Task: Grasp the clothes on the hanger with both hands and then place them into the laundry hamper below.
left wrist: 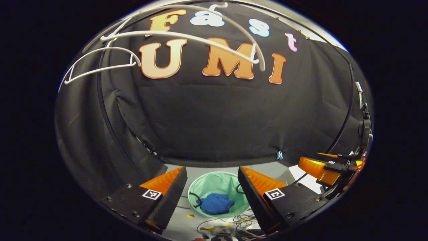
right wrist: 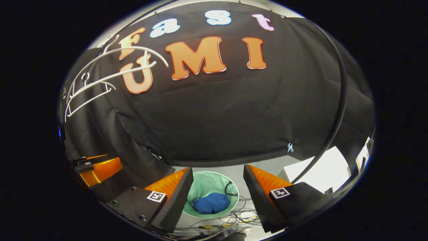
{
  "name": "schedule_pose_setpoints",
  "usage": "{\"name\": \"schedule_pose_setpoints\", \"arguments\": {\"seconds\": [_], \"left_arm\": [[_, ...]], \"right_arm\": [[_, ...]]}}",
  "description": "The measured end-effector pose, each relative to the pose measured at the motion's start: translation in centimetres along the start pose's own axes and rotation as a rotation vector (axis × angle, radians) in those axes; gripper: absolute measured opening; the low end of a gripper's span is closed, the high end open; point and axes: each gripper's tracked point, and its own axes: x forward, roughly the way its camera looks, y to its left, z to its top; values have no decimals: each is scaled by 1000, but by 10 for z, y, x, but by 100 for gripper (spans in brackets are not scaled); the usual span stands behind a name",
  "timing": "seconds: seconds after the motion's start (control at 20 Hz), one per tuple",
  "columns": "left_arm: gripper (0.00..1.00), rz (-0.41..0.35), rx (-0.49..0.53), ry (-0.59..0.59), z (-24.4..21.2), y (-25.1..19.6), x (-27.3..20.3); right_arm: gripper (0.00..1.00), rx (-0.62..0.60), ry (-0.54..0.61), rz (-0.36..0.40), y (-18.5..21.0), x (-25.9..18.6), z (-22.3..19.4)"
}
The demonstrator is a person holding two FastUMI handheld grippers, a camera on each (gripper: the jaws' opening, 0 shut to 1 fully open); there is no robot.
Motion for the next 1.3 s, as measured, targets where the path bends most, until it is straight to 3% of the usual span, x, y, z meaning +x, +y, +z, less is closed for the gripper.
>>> {"name": "schedule_pose_setpoints", "arguments": {"seconds": [0.55, 0.65, 0.75, 0.8, 1.0, 1.3], "left_arm": [[95, 8, -19, -358, 123, -4, -66], [93, 14, -7, -408, 127, -4, -67], [95, 11, -13, -430, 137, -7, -75], [94, 13, -20, -442, 144, -6, -79], [92, 29, -26, -484, 153, 1, -89], [92, 36, -29, -507, 156, 3, -90]], "right_arm": [[98, -110, -301, 38, 11, -61, 97], [98, -117, -350, 38, 9, -72, 111], [93, -109, -387, 46, 8, -83, 122], [97, -109, -401, 46, 7, -86, 125], [88, -97, -446, 50, 6, -93, 135], [88, -93, -455, 48, 5, -93, 134]]}}
